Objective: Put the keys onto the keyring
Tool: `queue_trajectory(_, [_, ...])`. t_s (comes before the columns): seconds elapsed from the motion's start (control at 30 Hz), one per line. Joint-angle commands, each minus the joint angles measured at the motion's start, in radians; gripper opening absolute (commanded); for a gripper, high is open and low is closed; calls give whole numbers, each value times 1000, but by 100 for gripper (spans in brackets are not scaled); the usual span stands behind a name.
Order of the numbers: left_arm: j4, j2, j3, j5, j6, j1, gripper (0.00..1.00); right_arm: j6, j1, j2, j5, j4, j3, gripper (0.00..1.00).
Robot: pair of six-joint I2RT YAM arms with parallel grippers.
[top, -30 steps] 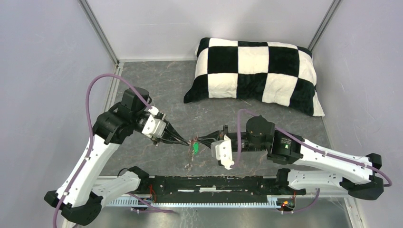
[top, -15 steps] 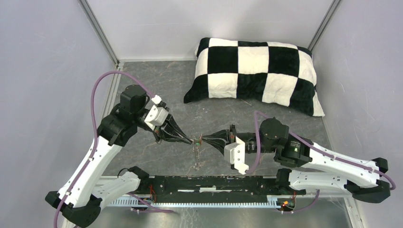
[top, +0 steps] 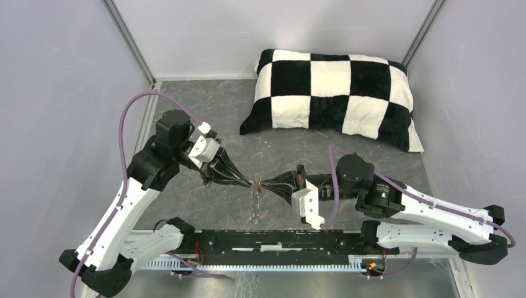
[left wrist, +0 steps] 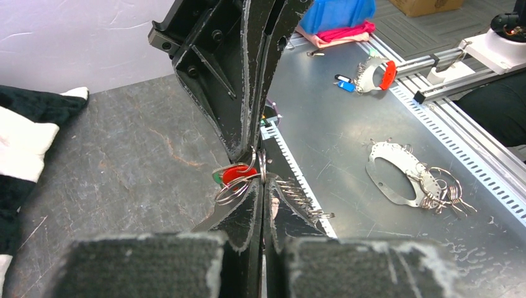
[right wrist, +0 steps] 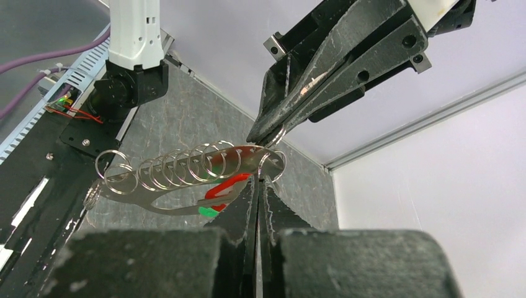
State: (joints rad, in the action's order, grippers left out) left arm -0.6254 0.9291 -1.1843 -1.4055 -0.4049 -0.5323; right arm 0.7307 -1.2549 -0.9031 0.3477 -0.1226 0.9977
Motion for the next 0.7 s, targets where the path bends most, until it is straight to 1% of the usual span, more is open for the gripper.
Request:
queue_trajectory(0.0, [36,-13,0,2,28,2,2,-4,-6,2,33,64,33,1])
queue_trajectory(0.67, [39,-50,-1,47,13,2,2,-36,-17,-24,43,80,75,0])
